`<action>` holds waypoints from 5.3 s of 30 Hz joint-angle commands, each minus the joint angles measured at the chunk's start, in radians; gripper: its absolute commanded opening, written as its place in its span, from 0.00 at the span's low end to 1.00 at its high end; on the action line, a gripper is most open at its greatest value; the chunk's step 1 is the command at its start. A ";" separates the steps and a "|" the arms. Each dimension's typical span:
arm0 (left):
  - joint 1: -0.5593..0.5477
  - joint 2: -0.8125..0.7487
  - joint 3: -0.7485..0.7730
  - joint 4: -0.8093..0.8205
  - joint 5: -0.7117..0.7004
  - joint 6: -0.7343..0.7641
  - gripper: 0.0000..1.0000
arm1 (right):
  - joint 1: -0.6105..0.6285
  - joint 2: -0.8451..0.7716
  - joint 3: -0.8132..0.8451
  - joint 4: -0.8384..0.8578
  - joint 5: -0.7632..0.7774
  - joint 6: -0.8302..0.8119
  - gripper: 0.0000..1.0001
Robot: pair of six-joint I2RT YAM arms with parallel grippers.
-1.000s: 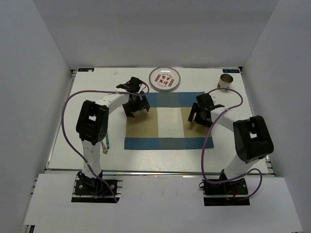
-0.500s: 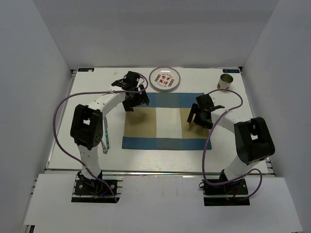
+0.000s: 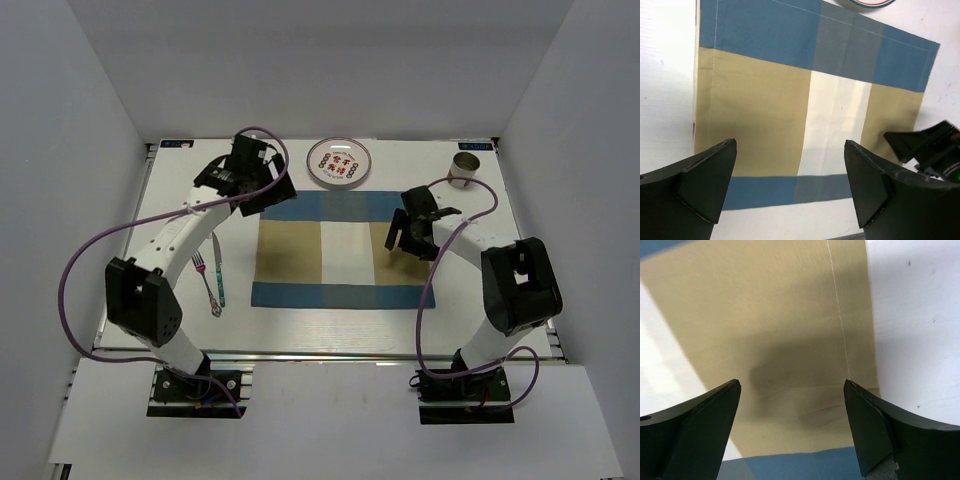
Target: Set the dinner table for one person
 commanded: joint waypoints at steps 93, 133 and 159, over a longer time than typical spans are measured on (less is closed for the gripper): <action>0.005 -0.605 -0.603 0.086 -0.024 0.202 0.98 | -0.130 0.035 0.079 0.670 -0.827 0.215 0.00; 0.005 -0.588 -0.608 0.104 0.046 0.224 0.98 | -0.182 0.180 -0.184 0.879 -0.881 0.117 0.35; 0.005 -0.602 -0.602 0.075 -0.048 0.202 0.98 | -0.330 0.158 0.540 -0.115 0.207 0.196 0.89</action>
